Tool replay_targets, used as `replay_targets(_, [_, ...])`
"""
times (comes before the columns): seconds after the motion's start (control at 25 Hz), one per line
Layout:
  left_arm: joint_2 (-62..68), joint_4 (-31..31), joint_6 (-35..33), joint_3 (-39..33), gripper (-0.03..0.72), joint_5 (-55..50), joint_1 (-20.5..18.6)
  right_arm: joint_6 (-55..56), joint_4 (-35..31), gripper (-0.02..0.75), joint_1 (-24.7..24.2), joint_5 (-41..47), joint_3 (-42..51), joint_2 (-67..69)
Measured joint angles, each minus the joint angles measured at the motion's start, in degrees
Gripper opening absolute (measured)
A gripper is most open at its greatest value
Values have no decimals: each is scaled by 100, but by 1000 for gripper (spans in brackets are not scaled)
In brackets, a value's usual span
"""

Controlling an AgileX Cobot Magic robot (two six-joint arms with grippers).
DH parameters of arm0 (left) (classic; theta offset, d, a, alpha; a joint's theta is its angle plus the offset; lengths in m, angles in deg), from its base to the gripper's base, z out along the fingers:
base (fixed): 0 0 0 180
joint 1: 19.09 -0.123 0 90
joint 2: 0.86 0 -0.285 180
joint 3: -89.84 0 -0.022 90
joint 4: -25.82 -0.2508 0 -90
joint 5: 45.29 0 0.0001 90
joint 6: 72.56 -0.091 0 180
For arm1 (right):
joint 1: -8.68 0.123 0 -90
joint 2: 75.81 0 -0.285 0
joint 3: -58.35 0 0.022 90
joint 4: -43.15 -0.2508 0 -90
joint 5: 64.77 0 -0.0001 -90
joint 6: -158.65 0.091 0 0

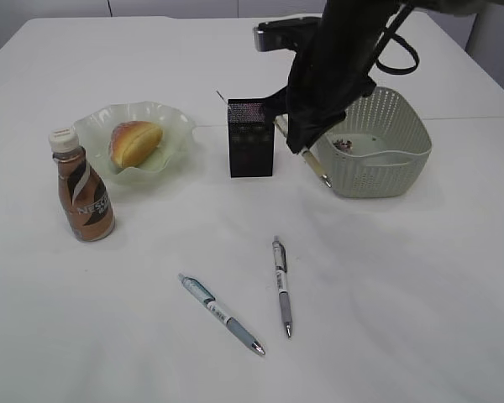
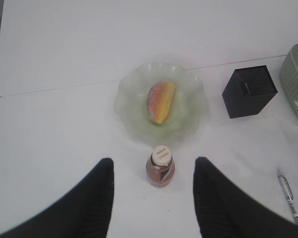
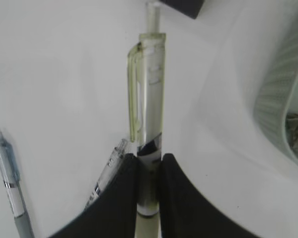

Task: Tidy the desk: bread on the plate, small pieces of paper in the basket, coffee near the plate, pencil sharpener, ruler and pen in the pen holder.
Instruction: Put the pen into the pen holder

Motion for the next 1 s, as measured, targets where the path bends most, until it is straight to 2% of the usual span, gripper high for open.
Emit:
replay_targets(0.16, [0, 0, 0, 0, 372, 0, 0, 0, 0, 78, 0, -964, 536, -407])
replay_targets(0.28, [0, 0, 0, 0, 372, 0, 0, 0, 23, 78, 0, -1943, 1283, -703])
replay_targets(0.52, [0, -20, 0, 0, 372, 0, 0, 0, 31, 78, 0, -4285, 2579, -1015])
replay_targets(1.0, [0, -197, -17, 0, 372, 0, 0, -70, 50, 78, 0, -7652, 2754, -865])
